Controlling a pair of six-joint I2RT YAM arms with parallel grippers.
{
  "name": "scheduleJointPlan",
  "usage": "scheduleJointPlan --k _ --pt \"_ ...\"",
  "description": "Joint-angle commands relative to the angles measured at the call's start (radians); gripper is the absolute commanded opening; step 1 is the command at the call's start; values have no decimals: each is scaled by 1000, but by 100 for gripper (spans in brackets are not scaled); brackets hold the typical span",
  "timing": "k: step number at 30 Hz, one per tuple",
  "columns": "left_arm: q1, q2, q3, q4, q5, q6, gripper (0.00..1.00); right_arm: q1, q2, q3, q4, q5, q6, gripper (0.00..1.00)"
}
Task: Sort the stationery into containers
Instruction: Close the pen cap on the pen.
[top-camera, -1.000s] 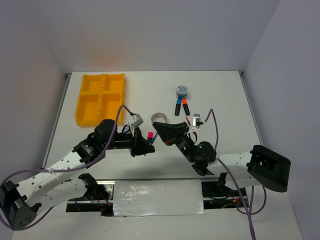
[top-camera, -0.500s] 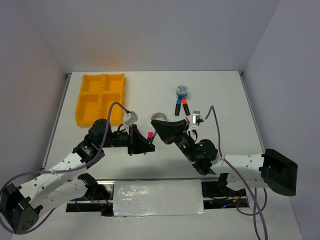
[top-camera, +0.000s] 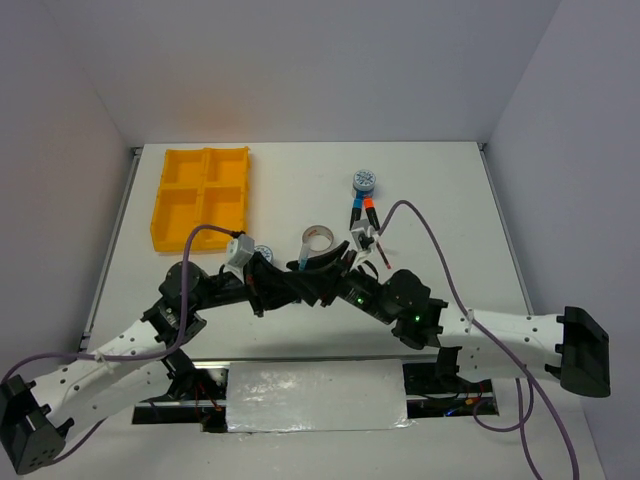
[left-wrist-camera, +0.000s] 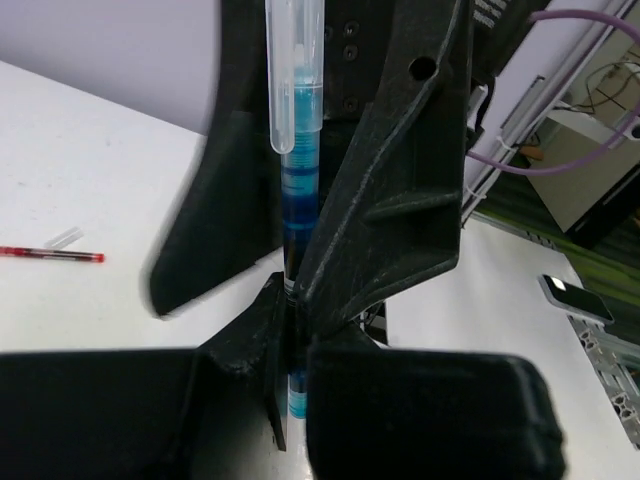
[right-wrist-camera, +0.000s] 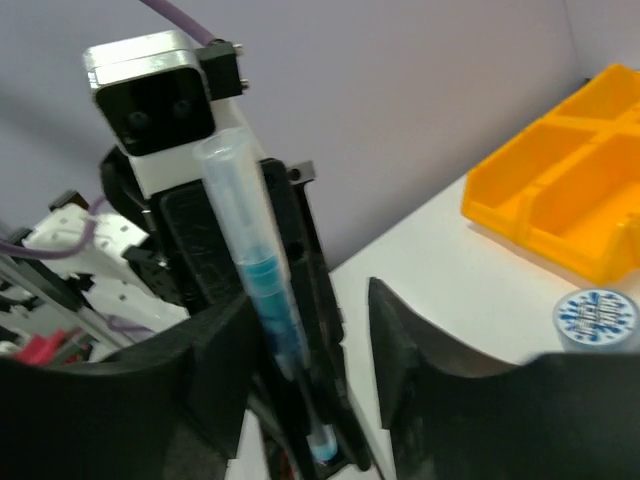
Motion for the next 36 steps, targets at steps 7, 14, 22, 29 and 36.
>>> scheduleJointPlan --k 7,14,22,29,36 --pt "-50 -26 -72 148 -164 87 0 -4 -70 49 -282 -106 -67 58" --pt "-65 -84 -101 67 -210 93 0 -56 -162 97 -363 -121 -113 63" --pt "-87 -118 -112 41 -174 106 0 -150 -188 137 -417 -187 -118 63" --pt "-101 -95 -113 35 -189 116 0 -171 -162 181 -397 -305 -122 63" --pt "-107 -83 -113 39 -183 115 0 -171 -151 198 -385 -314 -124 46"
